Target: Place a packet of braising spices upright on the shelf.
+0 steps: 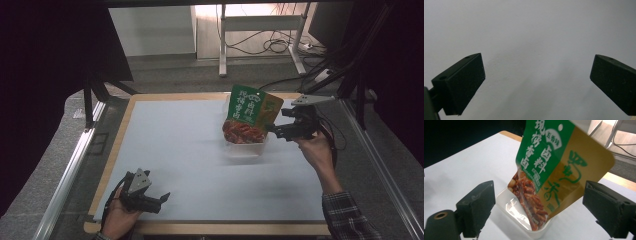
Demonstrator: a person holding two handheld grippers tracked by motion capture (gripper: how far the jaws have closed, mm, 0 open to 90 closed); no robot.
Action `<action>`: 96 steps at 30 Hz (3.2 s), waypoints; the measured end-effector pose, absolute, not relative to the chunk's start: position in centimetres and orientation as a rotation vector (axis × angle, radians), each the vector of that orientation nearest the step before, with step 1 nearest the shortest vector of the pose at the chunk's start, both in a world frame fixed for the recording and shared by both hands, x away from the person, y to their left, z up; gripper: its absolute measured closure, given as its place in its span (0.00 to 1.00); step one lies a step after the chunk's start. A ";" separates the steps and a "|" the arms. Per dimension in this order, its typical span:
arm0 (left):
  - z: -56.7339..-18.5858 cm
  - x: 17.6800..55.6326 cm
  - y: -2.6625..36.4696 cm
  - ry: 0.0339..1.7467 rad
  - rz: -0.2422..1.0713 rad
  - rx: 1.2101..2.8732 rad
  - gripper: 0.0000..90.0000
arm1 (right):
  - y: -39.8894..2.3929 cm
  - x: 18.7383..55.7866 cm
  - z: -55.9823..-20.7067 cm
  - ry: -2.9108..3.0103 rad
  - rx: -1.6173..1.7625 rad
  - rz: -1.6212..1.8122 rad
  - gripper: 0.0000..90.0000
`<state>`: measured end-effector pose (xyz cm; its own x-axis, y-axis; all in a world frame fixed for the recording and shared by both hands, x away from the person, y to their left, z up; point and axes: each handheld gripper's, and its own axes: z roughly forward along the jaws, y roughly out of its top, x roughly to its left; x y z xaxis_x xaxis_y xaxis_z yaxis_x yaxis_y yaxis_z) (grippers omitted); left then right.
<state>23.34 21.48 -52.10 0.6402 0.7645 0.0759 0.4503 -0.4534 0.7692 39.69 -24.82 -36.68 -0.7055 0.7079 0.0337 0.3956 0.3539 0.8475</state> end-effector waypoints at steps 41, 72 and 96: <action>-52.1 23.3 21.4 0.942 0.541 2.113 0.00 | -25.8 34.3 -40.4 2.288 0.928 1.310 0.00; -52.1 23.2 21.4 0.942 0.545 2.114 0.00 | -25.5 30.7 -43.8 2.346 0.900 1.326 0.00; -52.2 23.3 21.4 0.939 0.545 2.121 0.00 | -25.9 28.3 -46.5 2.379 0.886 1.265 0.00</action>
